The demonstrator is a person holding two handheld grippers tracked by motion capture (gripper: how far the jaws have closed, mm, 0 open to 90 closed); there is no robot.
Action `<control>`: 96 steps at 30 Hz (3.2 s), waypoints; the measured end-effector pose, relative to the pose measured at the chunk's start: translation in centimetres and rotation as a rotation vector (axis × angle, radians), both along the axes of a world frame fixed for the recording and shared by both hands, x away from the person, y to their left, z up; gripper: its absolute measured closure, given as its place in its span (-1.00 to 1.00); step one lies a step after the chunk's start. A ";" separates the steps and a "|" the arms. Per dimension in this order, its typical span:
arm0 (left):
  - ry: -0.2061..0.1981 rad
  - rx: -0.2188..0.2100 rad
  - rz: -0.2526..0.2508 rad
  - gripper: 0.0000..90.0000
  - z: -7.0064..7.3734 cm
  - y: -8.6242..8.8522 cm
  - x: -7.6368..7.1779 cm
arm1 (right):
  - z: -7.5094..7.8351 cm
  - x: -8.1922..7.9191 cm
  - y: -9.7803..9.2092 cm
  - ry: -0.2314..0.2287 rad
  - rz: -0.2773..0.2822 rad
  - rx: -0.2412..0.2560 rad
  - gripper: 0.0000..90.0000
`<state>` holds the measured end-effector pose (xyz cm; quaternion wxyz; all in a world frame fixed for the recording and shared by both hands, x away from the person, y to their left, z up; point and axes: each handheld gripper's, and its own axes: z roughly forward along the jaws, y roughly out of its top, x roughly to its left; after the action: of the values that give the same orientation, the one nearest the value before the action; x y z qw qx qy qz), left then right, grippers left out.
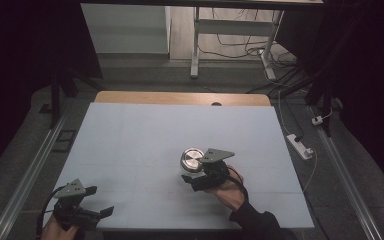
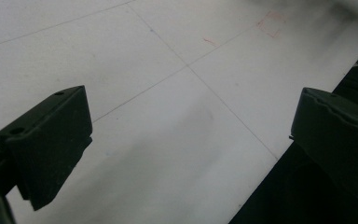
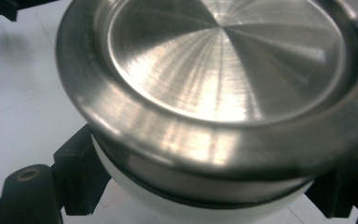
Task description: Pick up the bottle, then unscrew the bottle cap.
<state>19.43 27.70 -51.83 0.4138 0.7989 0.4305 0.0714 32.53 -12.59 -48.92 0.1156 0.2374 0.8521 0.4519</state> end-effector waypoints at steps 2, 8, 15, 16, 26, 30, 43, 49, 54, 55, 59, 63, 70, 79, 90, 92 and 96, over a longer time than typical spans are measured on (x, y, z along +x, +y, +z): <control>-0.001 -0.001 -0.001 -1.00 0.0 0.0 0.0 | 0.2 -0.1 0.1 0.002 0.005 0.004 -0.66; -0.003 0.003 0.000 -1.00 0.0 0.0 0.0 | 0.8 -0.7 0.7 -0.006 0.020 0.001 -0.66; -0.001 0.003 0.001 -1.00 0.0 0.0 0.0 | 1.2 -1.3 1.6 -0.011 0.057 -0.002 -0.66; 0.000 0.002 0.001 -1.00 0.0 0.0 0.0 | 1.3 -1.4 1.7 -0.010 0.060 -0.003 -0.66; -0.023 -0.008 -0.016 -1.00 0.3 -0.3 0.1 | 1.3 -1.6 2.0 -0.006 0.071 -0.012 -0.66; -0.034 -0.010 -0.046 -1.00 0.6 -0.6 0.3 | 1.3 -1.6 2.0 -0.006 0.074 -0.010 -0.66; -0.088 -0.045 -0.143 -1.00 1.8 -2.4 2.3 | 1.3 -1.7 2.1 -0.006 0.081 -0.013 -0.66; -0.120 -0.049 -0.172 -1.00 2.8 -3.6 3.6 | 1.4 -1.8 2.0 -0.008 0.087 -0.010 -0.66; -0.136 -0.033 -0.200 -1.00 3.8 -4.7 4.6 | 1.4 -1.8 2.1 -0.006 0.093 -0.014 -0.66; -0.141 -0.035 -0.207 -1.00 4.0 -4.9 4.8 | 1.4 -1.8 2.1 -0.006 0.095 -0.014 -0.66; -0.158 -0.030 -0.257 -1.00 4.6 -6.2 5.6 | 1.4 -1.7 2.1 -0.004 0.103 -0.012 -0.66; -0.178 -0.012 -0.298 -1.00 5.3 -7.5 6.6 | 1.4 -1.8 2.1 -0.003 0.115 -0.011 -0.66; -0.215 -0.017 -0.412 -1.00 6.7 -9.8 8.5 | 1.4 -1.8 2.1 0.003 0.127 -0.008 -0.65; -0.228 -0.026 -0.557 -1.00 7.9 -12.6 11.0 | 1.4 -1.9 2.1 0.009 0.165 -0.013 -0.66; -0.228 -0.037 -0.798 -0.94 8.2 -15.9 13.3 | 1.4 -2.1 2.3 0.022 0.245 -0.025 -0.66; -0.228 -0.052 -0.831 -0.91 8.3 -16.4 13.6 | 1.4 -2.1 2.4 0.025 0.262 -0.027 -0.66; -0.227 -0.073 -0.874 -0.79 8.4 -17.0 13.9 | 1.3 -2.2 2.5 0.021 0.285 -0.037 -0.66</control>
<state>33.37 10.70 -43.44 0.4778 0.8776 0.0071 -0.0381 30.29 -10.10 -47.60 0.0456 0.1165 0.8866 0.4453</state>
